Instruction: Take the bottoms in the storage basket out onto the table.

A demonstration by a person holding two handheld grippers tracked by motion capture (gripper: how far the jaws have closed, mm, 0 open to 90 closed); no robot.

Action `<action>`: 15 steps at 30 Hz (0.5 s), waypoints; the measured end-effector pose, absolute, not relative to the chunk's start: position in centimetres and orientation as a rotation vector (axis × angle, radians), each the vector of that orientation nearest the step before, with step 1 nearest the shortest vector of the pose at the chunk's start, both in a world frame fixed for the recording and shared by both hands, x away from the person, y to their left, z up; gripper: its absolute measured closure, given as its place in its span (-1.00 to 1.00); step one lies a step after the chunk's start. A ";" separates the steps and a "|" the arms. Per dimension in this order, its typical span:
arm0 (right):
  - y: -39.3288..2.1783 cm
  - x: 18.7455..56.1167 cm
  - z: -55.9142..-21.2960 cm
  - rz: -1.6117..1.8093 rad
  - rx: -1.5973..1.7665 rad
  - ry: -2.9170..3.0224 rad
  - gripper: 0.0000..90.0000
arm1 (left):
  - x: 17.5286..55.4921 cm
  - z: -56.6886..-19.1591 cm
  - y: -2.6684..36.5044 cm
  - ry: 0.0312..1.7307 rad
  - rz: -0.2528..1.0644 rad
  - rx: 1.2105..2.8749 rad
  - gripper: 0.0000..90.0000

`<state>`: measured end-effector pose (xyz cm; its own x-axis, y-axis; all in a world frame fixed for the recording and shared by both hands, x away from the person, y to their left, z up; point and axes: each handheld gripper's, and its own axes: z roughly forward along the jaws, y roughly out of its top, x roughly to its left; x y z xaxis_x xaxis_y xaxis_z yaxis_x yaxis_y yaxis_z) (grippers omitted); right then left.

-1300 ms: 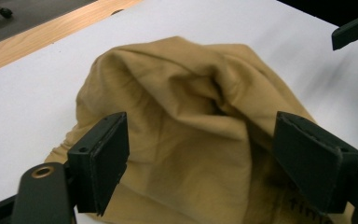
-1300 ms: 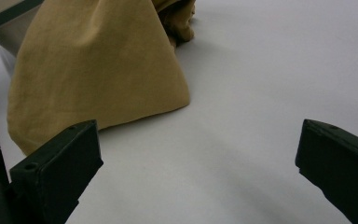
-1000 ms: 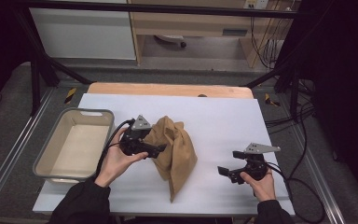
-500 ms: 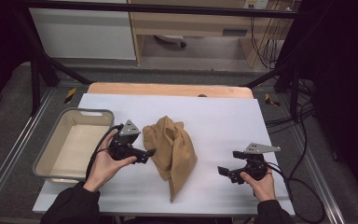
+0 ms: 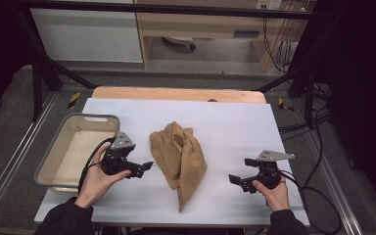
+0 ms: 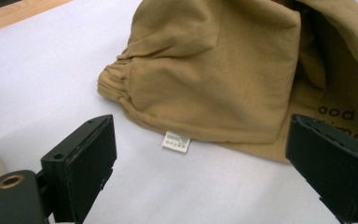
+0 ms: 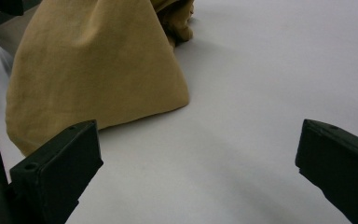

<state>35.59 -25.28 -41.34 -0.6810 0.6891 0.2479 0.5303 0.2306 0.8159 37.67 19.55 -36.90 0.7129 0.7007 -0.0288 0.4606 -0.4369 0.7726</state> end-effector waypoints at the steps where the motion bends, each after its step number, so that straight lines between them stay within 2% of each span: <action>1: -25.3 35.6 -41.3 1.438 1.169 2.330 -0.98 | 37.6 -36.9 19.8 0.881 0.380 2.108 -0.81; 15: -25.3 35.6 -41.3 1.436 1.173 2.328 -0.98 | 36.5 -37.1 22.6 0.909 0.402 2.087 -0.82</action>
<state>35.58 -25.30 -41.31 -0.6779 0.6917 0.2489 0.5327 0.2288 0.8148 36.46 22.59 -37.14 0.6907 0.7226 -0.0274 0.4662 -0.4160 0.7808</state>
